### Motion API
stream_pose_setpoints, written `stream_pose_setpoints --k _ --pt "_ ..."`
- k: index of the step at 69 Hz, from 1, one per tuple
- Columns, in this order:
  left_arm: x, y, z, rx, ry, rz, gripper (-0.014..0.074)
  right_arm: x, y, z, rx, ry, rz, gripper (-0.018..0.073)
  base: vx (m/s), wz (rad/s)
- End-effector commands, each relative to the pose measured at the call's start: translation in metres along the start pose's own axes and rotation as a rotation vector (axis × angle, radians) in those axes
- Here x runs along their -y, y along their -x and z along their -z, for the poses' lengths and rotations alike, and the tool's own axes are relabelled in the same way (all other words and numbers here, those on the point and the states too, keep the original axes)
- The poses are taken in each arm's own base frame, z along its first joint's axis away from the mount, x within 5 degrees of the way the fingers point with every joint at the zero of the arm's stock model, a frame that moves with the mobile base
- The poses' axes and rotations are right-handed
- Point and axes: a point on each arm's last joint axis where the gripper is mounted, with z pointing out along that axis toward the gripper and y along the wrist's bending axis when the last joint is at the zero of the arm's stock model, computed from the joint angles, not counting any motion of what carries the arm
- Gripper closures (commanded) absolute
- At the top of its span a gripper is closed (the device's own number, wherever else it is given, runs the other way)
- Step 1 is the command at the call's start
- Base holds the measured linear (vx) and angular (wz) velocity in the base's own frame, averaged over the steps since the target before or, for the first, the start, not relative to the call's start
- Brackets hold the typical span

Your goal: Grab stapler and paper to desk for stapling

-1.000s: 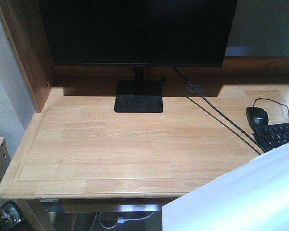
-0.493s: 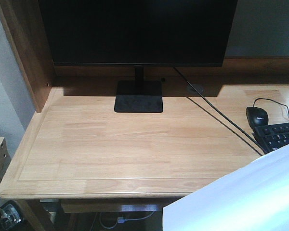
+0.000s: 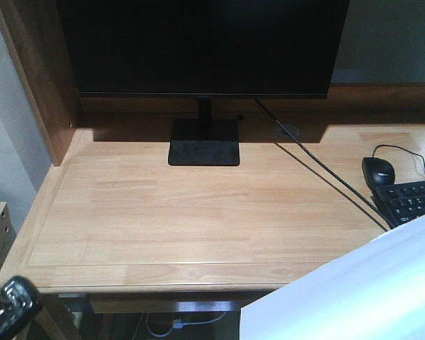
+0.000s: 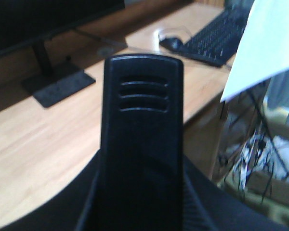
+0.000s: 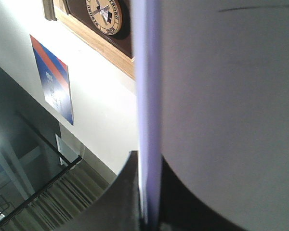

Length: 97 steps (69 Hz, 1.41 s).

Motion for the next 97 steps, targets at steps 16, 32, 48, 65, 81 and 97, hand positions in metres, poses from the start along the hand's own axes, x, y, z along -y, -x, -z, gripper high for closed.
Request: stream_pose_setpoints --k 16,32,48,65,81,97 --pt "-0.017 0.042 -0.021 0.169 0.062 0.071 0.0603 -0.014 0.007 -0.001 0.04 0.088 0.015 0.0562 0.0 0.0" --pt "-0.037 0.072 -0.075 0.017 0.056 0.109 0.0603 -0.014 0.007 -0.001 0.04 0.088 0.015 0.0562 0.0 0.0" --pt "-0.057 0.091 -0.135 -0.124 0.033 0.041 0.0603 -0.014 0.007 -0.001 0.04 0.087 0.015 0.0562 0.0 0.0" --pt "-0.073 0.093 -0.188 -0.233 -0.006 -0.037 0.0603 -0.014 0.007 -0.001 0.04 0.087 0.015 0.0562 0.0 0.0" --pt "-0.076 0.089 -0.227 -0.309 -0.141 -0.196 0.0603 -0.014 0.007 -0.001 0.04 0.087 0.015 0.0562 0.0 0.0" --pt "-0.088 0.075 -0.276 -0.398 -0.204 -0.24 0.0603 -0.014 0.007 -0.001 0.04 0.087 0.015 0.0562 0.0 0.0"
